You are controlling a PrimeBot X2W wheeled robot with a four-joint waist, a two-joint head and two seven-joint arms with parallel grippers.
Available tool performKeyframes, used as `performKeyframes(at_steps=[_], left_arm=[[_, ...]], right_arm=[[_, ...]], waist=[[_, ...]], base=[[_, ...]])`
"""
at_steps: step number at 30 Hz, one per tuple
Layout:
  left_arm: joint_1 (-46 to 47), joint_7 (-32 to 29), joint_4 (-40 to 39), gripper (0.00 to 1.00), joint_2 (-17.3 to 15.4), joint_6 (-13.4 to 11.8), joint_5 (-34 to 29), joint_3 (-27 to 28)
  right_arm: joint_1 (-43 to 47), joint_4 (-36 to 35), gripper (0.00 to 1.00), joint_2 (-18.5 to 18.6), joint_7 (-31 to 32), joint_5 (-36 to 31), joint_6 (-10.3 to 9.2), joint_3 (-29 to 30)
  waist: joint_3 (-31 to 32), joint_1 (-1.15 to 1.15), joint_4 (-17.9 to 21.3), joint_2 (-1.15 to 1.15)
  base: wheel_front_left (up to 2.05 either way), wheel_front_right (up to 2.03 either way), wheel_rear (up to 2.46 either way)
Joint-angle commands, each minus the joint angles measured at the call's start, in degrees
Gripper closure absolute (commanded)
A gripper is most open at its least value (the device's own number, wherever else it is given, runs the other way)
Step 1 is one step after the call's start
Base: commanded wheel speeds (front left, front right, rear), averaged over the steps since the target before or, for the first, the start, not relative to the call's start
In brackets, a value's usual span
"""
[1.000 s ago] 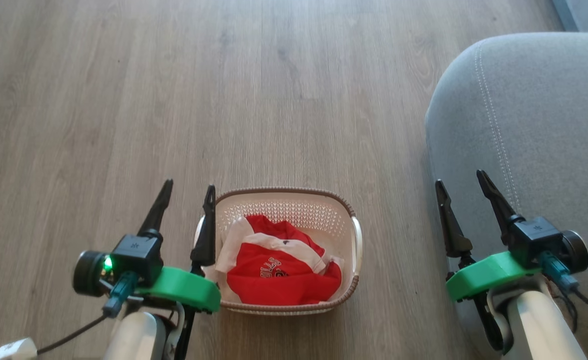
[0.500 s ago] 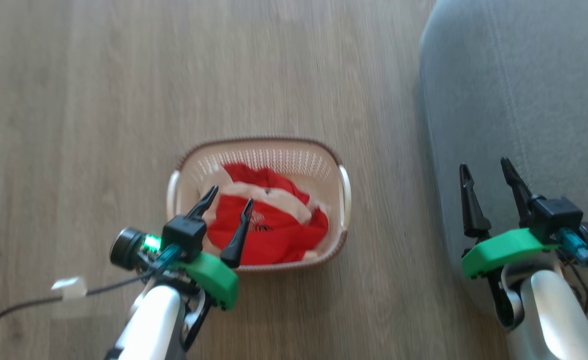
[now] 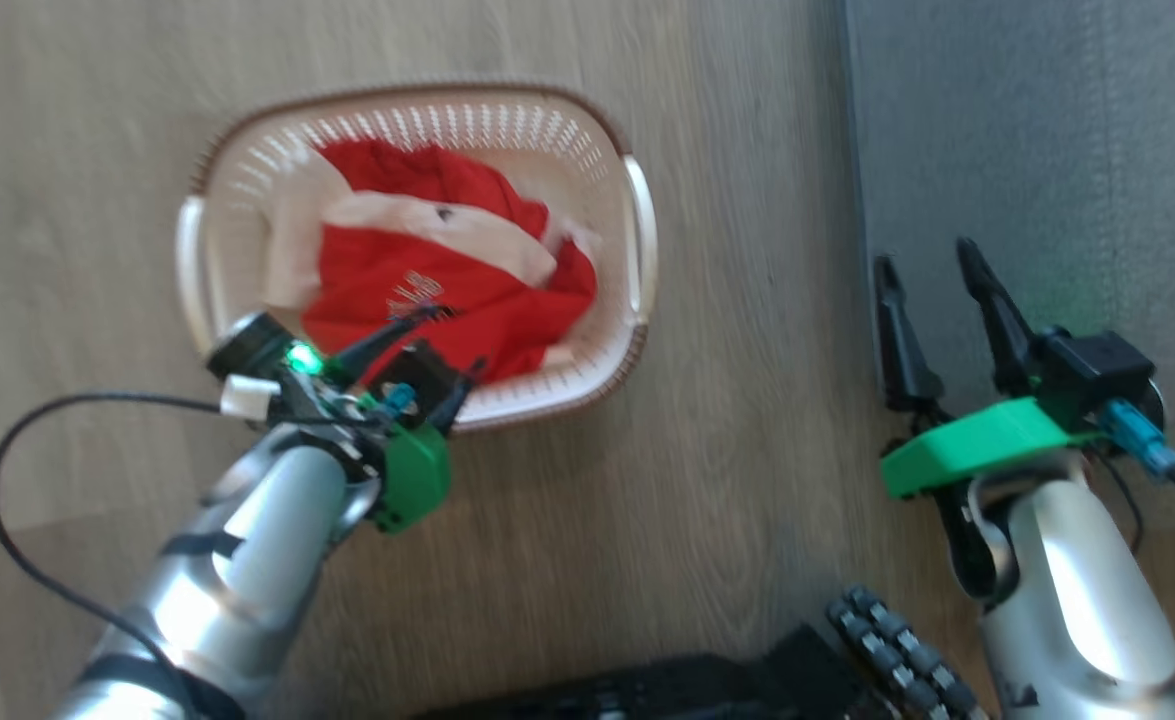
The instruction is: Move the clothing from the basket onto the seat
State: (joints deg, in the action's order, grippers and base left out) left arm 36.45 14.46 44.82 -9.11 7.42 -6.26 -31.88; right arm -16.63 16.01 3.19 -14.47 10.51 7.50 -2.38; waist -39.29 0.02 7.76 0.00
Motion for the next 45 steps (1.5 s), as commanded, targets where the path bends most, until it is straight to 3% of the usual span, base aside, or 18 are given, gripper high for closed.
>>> performKeyframes(at_steps=[1, 13, 23, 30, 31, 32, 33, 34, 45], left_arm=[[1.26, 0.54, 1.42, 0.00, -2.22, -0.07, -0.39, 0.26], [15.27, 0.54, 15.00, 0.00, -7.67, 0.01, -5.59, -8.29], [22.64, -1.45, 26.50, 0.00, -6.61, -0.56, -8.55, -12.39], [25.26, -8.04, 28.61, 0.00, -5.85, -0.20, -7.65, -13.13], [25.08, -9.45, 28.75, 0.11, -5.77, -0.12, -6.70, -12.64], [24.86, -10.85, 28.86, 0.31, -5.69, -0.05, -5.67, -12.15], [24.66, -12.03, 28.93, 0.70, -5.61, -0.01, -4.90, -11.98], [24.41, -12.51, 28.98, 1.00, -5.47, 0.01, -4.43, -12.31], [21.91, -11.97, 29.12, 1.00, -6.58, 0.05, 2.25, -14.54]], right_arm=[[-0.45, -2.11, 0.00, -0.30, -0.52, 0.47, -0.01, -2.08], [-1.20, -4.00, 0.00, -0.31, -0.52, 6.15, -0.01, -7.27], [0.75, -5.78, 0.00, -0.31, -0.52, 7.52, -0.01, -7.83], [1.30, -6.27, 0.00, -0.31, -0.52, 7.80, -0.01, -8.64], [1.32, -6.23, 0.00, -0.31, -0.52, 7.77, -0.01, -8.83], [1.34, -6.24, 0.00, -0.31, -0.52, 7.74, -0.01, -8.97], [1.33, -6.26, 0.00, -0.31, -0.52, 7.68, -0.01, -9.06], [1.31, -6.30, 0.00, -0.31, -0.52, 7.63, -0.01, -9.13], [-0.86, -5.08, 0.00, -0.31, -0.52, 6.99, -0.01, -10.06]], waist=[[-6.65, -0.02, 4.54, 0.00], [-15.61, -0.02, 10.68, 0.00], [-17.12, -0.02, 11.88, 0.00], [-17.35, -0.02, 12.41, 0.00], [-17.22, -0.02, 12.51, 0.00], [-17.08, -0.02, 12.60, 0.00], [-16.94, -0.02, 12.65, 0.00], [-16.80, -0.02, 12.74, 0.00], [-12.65, -0.02, 13.52, 0.00]], base=[[0.00, 0.00, 0.00], [0.00, 0.00, 0.00], [0.00, 0.00, 0.00], [0.00, 0.00, 0.00], [0.00, 0.00, 0.00], [0.00, 0.00, 0.00], [0.00, 0.00, 0.00], [0.00, 0.00, 0.00], [0.00, 0.00, 0.00]])
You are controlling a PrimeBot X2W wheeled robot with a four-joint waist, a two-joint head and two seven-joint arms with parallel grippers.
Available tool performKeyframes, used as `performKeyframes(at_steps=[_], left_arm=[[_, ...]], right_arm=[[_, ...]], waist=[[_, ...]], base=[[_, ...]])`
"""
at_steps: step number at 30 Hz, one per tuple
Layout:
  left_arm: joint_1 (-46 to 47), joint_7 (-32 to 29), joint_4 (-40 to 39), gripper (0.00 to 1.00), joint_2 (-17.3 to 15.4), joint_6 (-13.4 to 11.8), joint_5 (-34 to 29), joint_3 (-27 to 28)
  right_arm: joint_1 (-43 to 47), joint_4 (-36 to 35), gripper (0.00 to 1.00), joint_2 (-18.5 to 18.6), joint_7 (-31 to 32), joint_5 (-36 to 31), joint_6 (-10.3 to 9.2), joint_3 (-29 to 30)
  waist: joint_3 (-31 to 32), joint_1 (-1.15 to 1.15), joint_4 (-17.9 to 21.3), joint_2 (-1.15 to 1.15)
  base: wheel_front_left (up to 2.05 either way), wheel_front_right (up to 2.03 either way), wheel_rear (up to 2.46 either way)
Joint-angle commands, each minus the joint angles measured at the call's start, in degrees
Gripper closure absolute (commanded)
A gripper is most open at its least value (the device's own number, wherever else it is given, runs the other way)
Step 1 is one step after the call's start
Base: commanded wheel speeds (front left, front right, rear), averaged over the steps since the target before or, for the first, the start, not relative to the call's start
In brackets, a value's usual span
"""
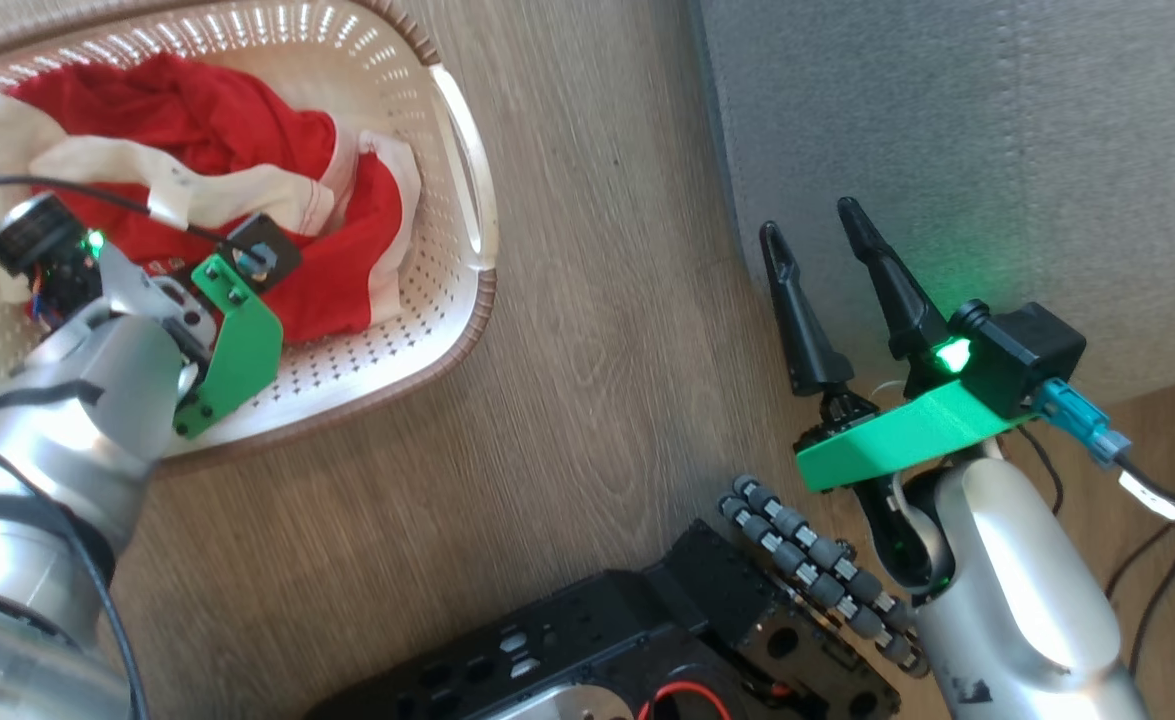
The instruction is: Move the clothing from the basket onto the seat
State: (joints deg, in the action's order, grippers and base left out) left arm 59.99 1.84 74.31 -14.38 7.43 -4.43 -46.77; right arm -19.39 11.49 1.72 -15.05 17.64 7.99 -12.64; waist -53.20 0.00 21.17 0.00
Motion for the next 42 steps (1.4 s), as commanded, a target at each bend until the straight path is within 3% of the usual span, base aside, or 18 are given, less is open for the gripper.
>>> performKeyframes(at_steps=[1, 10, 21, 31, 36, 42], left_arm=[[-2.12, 1.15, -0.37, 1.00, -0.98, 0.04, 0.77, 0.23], [-9.45, 8.26, -0.36, 1.00, 3.71, -0.91, 6.48, 3.00], [-15.90, 13.07, -4.31, 1.00, 7.42, -4.75, 12.42, 7.37], [-25.62, 13.14, -28.93, 1.00, 5.51, -8.60, 15.70, 15.00], [-32.70, 13.15, -47.84, 1.00, 5.55, -10.59, 15.94, 23.76], [-38.51, 13.15, -62.29, 1.00, 7.69, -9.90, 14.43, 31.21]], right_arm=[[1.79, -0.37, 0.00, 1.16, 0.05, -0.26, -0.50, 0.47], [2.55, 2.82, 0.00, 1.16, 0.05, -5.06, -0.50, 2.76], [5.10, 5.85, 0.00, 1.16, 0.05, -8.43, -0.50, 5.21], [8.50, 5.64, 0.00, 1.16, 0.05, -10.45, -0.50, 7.28], [10.77, 4.47, 0.00, 1.16, 0.05, -10.47, -0.50, 7.45], [13.14, 3.07, 0.00, 1.28, 0.05, -10.65, -0.50, 6.13]], waist=[[2.23, 0.00, -0.27, 0.00], [15.10, 0.00, -4.34, 0.00], [30.67, 0.00, -10.25, 0.00], [41.16, 0.00, -15.80, 0.00], [45.84, 0.00, -18.07, 0.00], [49.79, 0.00, -19.56, 0.00]], base=[[0.00, 0.00, 0.00], [0.00, 0.00, 0.00], [0.00, 0.00, 0.00], [0.00, 0.00, 0.00], [0.00, 0.00, 0.00], [0.00, 0.00, 0.00]])
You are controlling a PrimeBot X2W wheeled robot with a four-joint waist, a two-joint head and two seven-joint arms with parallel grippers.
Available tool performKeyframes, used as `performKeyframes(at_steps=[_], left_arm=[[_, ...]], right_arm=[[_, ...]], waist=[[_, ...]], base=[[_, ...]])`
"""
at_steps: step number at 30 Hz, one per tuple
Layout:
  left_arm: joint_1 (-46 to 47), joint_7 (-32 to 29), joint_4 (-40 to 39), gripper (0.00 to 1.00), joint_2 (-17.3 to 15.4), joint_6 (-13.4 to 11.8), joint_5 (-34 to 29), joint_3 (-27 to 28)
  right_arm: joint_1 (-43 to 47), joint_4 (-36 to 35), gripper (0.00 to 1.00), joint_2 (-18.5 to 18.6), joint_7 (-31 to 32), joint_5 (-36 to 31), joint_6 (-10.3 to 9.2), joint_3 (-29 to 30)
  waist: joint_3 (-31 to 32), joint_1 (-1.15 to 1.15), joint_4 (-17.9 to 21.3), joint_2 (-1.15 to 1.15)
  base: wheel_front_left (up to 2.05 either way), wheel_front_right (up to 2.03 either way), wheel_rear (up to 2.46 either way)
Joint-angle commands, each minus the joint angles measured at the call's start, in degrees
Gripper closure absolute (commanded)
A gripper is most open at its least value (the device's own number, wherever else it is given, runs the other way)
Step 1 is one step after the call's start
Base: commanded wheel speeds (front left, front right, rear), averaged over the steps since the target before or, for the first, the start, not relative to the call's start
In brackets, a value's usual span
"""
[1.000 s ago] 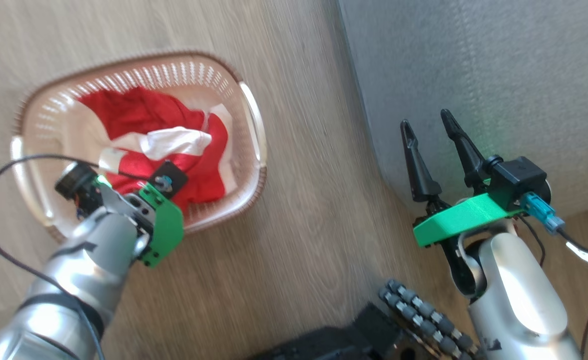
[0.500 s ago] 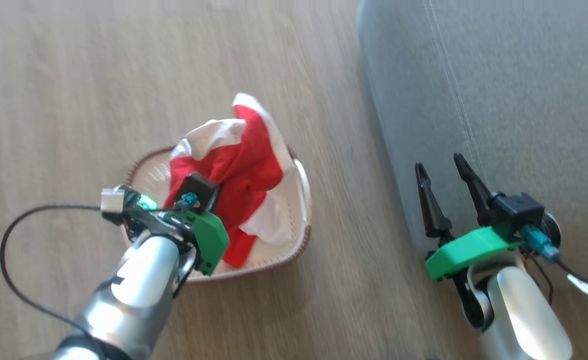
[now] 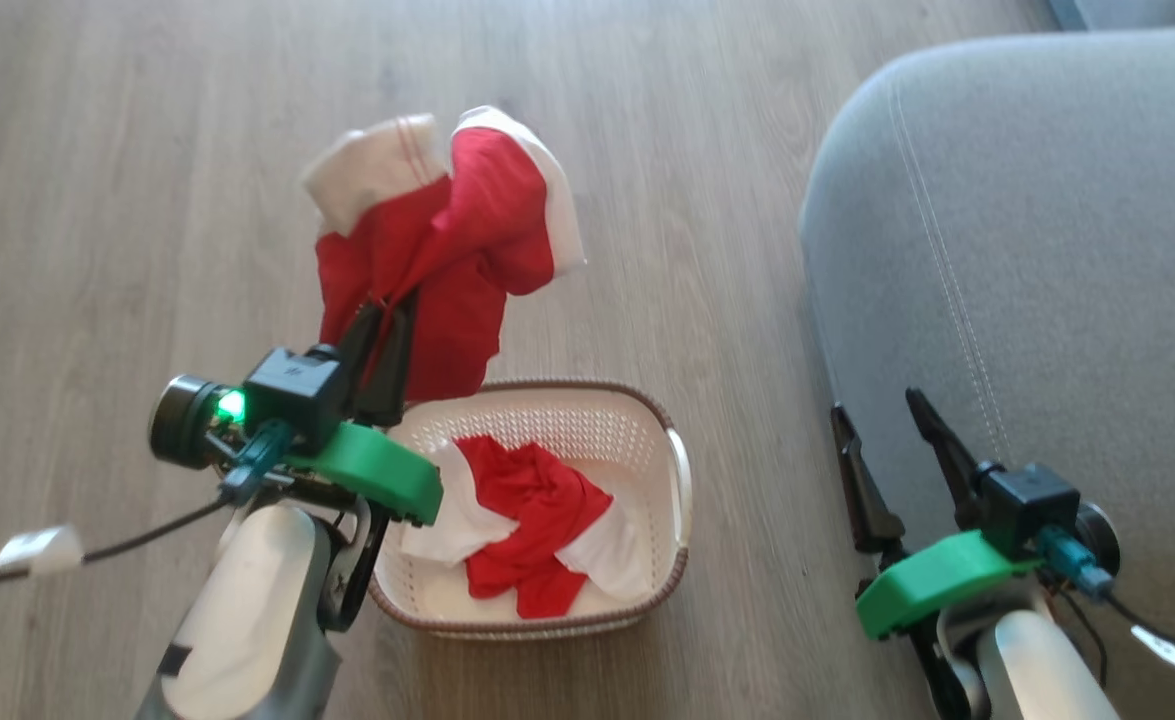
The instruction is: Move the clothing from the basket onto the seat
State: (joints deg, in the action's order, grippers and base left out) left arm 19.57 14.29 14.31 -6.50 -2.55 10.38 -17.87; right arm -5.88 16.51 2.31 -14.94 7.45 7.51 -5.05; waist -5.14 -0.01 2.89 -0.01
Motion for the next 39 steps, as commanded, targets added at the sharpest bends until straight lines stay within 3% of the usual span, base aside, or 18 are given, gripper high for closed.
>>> performKeyframes(at_steps=[1, 14, 18, 28, 39], left_arm=[[1.21, 0.70, -4.21, 1.00, 0.33, 0.39, -0.55, 3.19], [-2.89, 0.71, -20.95, 1.00, 3.44, 4.70, -2.15, 5.92], [-3.37, 0.71, -22.94, 1.00, 3.55, 6.15, -1.94, 4.35], [-5.93, 0.71, -24.97, 1.00, 3.61, 9.28, -0.75, -5.50], [-5.64, 0.71, -24.55, 1.00, 3.61, 9.94, -0.69, -6.32]], right_arm=[[0.10, -2.17, 0.00, 0.78, -0.06, -0.31, -0.02, -1.41], [3.46, -4.73, 0.00, 1.49, -0.06, -0.14, -0.02, -2.33], [3.59, -5.29, 0.00, 1.78, -0.06, -0.30, -0.02, -2.70], [4.11, -6.43, 0.00, 2.49, -0.06, -0.61, -0.02, -2.91], [3.38, -7.20, 0.00, 1.96, -0.06, -1.02, -0.02, -3.02]], waist=[[2.33, 0.01, -1.55, 0.01], [4.83, 0.01, -3.12, 0.01], [4.86, 0.01, -3.34, 0.01], [4.34, 0.01, -3.72, 0.01], [3.63, 0.01, -3.06, 0.01]], base=[[0.00, 0.00, 0.00], [0.00, 0.00, 0.00], [0.00, 0.00, 0.00], [0.00, 0.00, 0.00], [0.00, 0.00, 0.00]])
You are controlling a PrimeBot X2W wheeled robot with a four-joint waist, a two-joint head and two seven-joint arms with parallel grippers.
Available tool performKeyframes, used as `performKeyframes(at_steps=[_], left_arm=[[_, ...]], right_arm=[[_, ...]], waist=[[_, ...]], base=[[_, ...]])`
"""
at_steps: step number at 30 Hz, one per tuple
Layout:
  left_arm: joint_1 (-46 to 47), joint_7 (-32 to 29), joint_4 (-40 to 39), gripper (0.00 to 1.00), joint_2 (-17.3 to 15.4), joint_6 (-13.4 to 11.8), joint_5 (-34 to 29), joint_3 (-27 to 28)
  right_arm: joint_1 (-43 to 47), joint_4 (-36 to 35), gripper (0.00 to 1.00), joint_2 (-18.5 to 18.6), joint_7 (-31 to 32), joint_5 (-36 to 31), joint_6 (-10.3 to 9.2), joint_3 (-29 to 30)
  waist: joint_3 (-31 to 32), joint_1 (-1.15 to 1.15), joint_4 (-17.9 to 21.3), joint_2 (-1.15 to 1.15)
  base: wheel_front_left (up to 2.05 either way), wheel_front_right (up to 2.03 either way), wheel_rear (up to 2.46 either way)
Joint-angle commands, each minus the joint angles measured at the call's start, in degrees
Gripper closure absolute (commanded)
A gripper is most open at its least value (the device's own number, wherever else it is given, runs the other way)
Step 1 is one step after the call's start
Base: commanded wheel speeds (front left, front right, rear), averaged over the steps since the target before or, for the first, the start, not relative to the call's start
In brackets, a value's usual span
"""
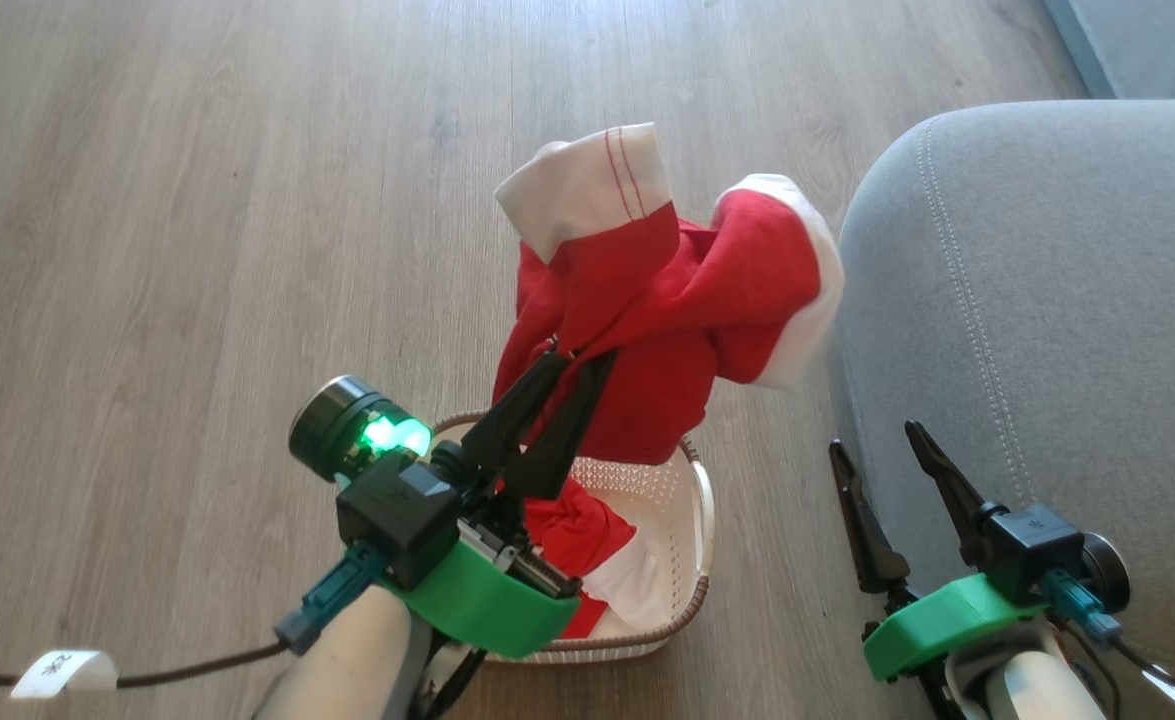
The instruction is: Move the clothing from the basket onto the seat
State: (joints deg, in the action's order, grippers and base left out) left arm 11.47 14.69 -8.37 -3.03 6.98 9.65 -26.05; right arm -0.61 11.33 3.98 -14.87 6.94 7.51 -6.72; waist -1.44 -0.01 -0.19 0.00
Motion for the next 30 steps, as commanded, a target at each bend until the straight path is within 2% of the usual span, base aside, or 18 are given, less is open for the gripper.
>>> performKeyframes(at_steps=[1, 5, 9, 16, 20, 26, 30], left_arm=[[2.55, 0.30, -1.87, 1.00, 0.14, 0.42, -0.01, 1.86], [2.63, 0.30, -1.46, 1.00, 0.14, 0.46, 0.08, 1.98], [2.84, 0.30, -1.30, 1.00, 0.15, 0.48, 0.15, 2.22], [3.55, 0.30, -0.87, 1.00, 0.15, 0.49, -0.19, 2.59], [3.90, 0.30, -0.47, 1.00, 0.15, 0.50, -0.57, 3.19], [4.15, 0.30, 0.43, 1.00, 0.15, 0.50, -0.99, 3.80], [4.29, 0.30, 0.58, 1.00, 0.15, 0.50, -1.23, 2.87]], right_arm=[[-1.89, -2.11, 0.00, 0.25, -0.13, -0.51, -0.02, -1.31], [-1.72, -2.32, 0.00, 0.28, -0.13, -0.66, -0.02, -1.66], [-2.07, -4.59, 0.00, 1.35, -0.13, 2.50, -0.02, -5.33], [-3.07, -11.90, 0.00, 9.06, -0.13, 7.24, -0.02, -17.14], [-4.15, -17.06, 0.00, 13.19, -0.13, 6.03, -0.02, -22.30], [-4.37, -22.44, 0.00, 14.20, -0.13, 4.05, -0.02, -24.12], [-4.52, -22.84, 0.00, 13.06, -0.13, 2.43, -0.02, -23.45]], waist=[[-0.13, 0.01, 0.03, 0.00], [-0.25, 0.01, 0.08, 0.00], [-0.46, 0.01, 0.13, 0.00], [-0.67, 0.01, 0.27, 0.00], [-0.97, 0.01, 0.37, 0.00], [-1.24, 0.01, 0.53, 0.00], [-1.34, 0.01, 0.55, 0.00]], base=[[0.00, 0.00, 0.00], [0.00, 0.00, 0.00], [0.00, 0.00, 0.00], [0.00, 0.00, 0.00], [0.00, 0.00, 0.00], [0.00, 0.00, 0.00], [0.00, 0.00, 0.00]])
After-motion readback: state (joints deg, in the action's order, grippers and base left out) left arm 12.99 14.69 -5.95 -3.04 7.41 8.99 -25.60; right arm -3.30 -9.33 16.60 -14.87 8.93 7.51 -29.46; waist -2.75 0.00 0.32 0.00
